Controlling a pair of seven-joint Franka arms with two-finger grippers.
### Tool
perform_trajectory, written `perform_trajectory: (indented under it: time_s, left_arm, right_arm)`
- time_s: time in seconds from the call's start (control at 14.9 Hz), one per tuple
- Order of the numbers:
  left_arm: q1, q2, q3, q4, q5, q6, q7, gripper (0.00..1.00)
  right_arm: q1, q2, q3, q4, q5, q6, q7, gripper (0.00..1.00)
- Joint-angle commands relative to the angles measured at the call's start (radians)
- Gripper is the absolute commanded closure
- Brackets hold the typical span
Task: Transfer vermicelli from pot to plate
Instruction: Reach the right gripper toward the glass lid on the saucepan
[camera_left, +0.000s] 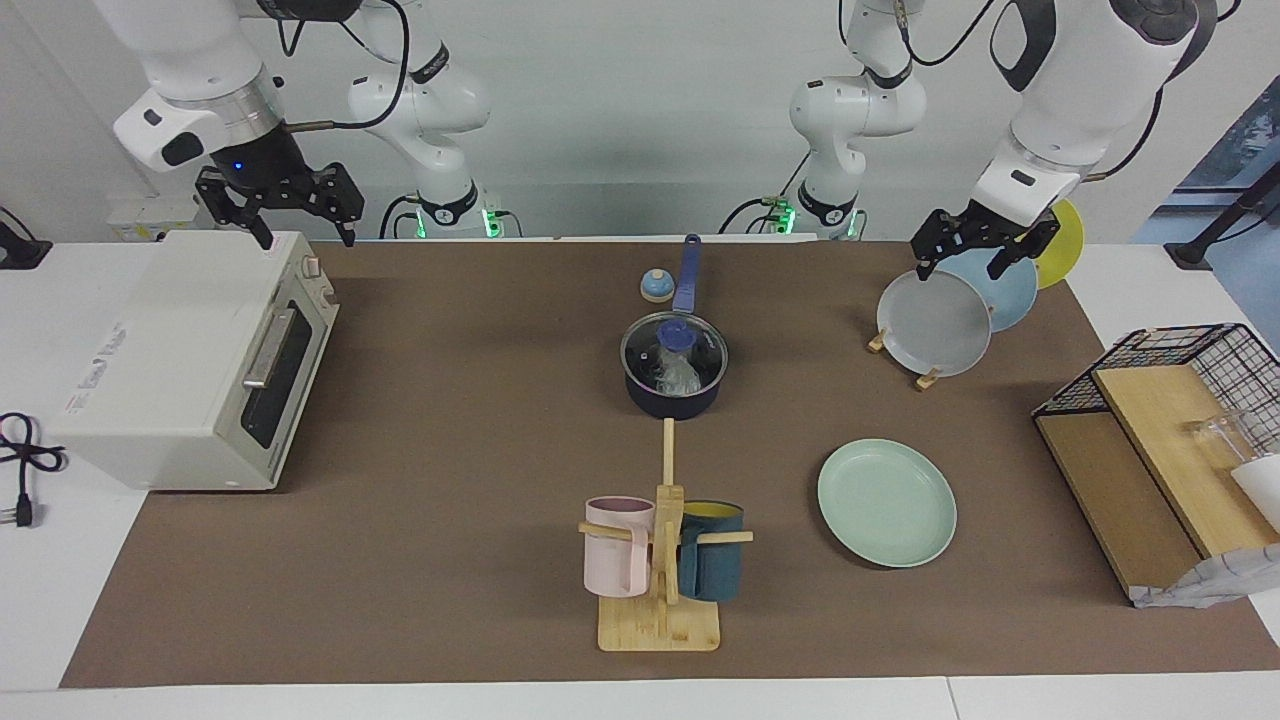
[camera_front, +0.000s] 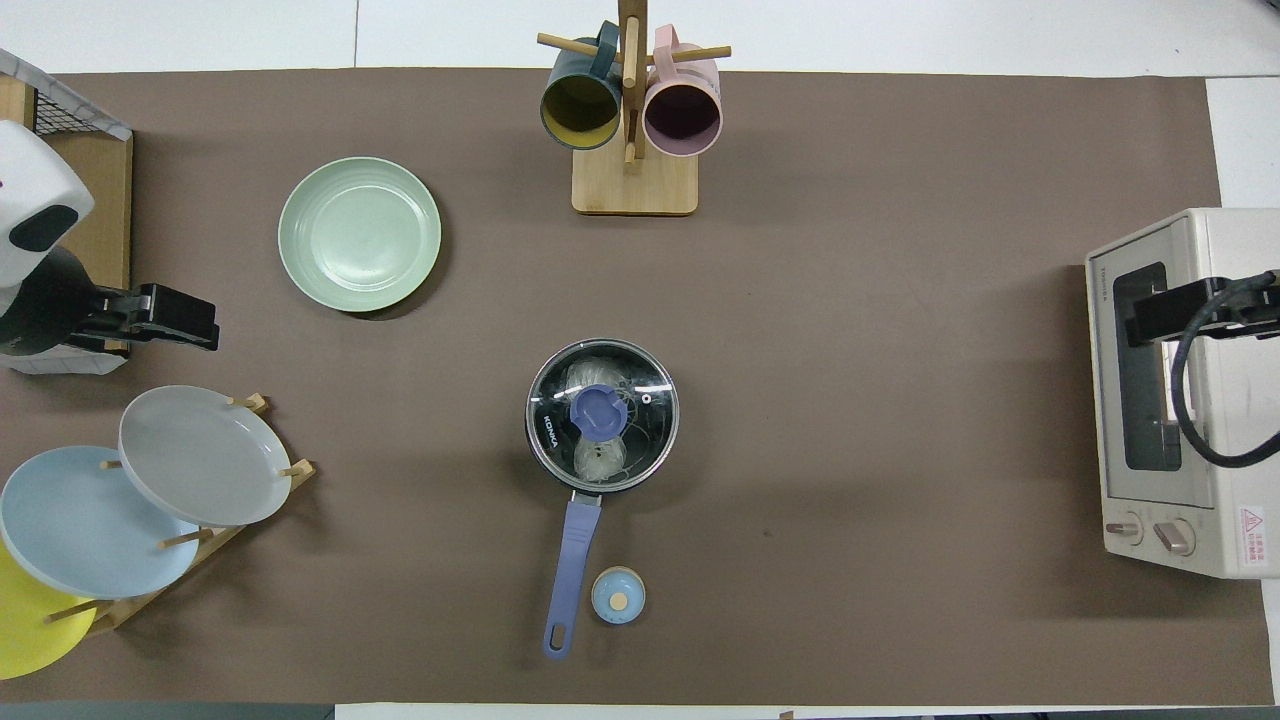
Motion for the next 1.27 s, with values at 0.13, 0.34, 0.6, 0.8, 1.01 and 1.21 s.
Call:
perform_trajectory:
  time_s: [0.13, 0.34, 0.6, 0.8, 1.01, 1.21]
  left_arm:
    - [0.016, -0.018, -0.008, -0.012, -0.015, -0.003, -0.001, 0.00]
    - [0.016, -0.018, -0.008, -0.012, -0.015, -0.003, -0.001, 0.00]
    - [0.015, -0.018, -0.006, -0.012, -0.015, -0.003, -0.001, 0.00]
    - [0.016, -0.018, -0.008, -0.012, -0.015, -0.003, -0.001, 0.00]
    - [0.016, -0.018, -0.008, -0.012, -0.015, -0.003, -0.001, 0.00]
    - [0.016, -0.018, -0.008, -0.012, -0.015, -0.003, -0.001, 0.00]
  right_arm:
    - [-0.002, -0.010, 0.003, -0.008, 0.030, 0.010, 0.019, 0.00]
    - [0.006, -0.016, 0.015, -0.018, 0.045, 0.009, 0.020, 0.00]
    - [0.064, -0.016, 0.021, -0.026, 0.045, 0.008, 0.021, 0.00]
    - [0.203, 0.020, 0.023, -0.018, 0.047, 0.042, 0.212, 0.00]
    - [0.340, 0.077, 0.023, 0.003, 0.080, 0.113, 0.401, 0.00]
    - [0.476, 0.268, 0.037, 0.151, 0.082, 0.136, 0.588, 0.00]
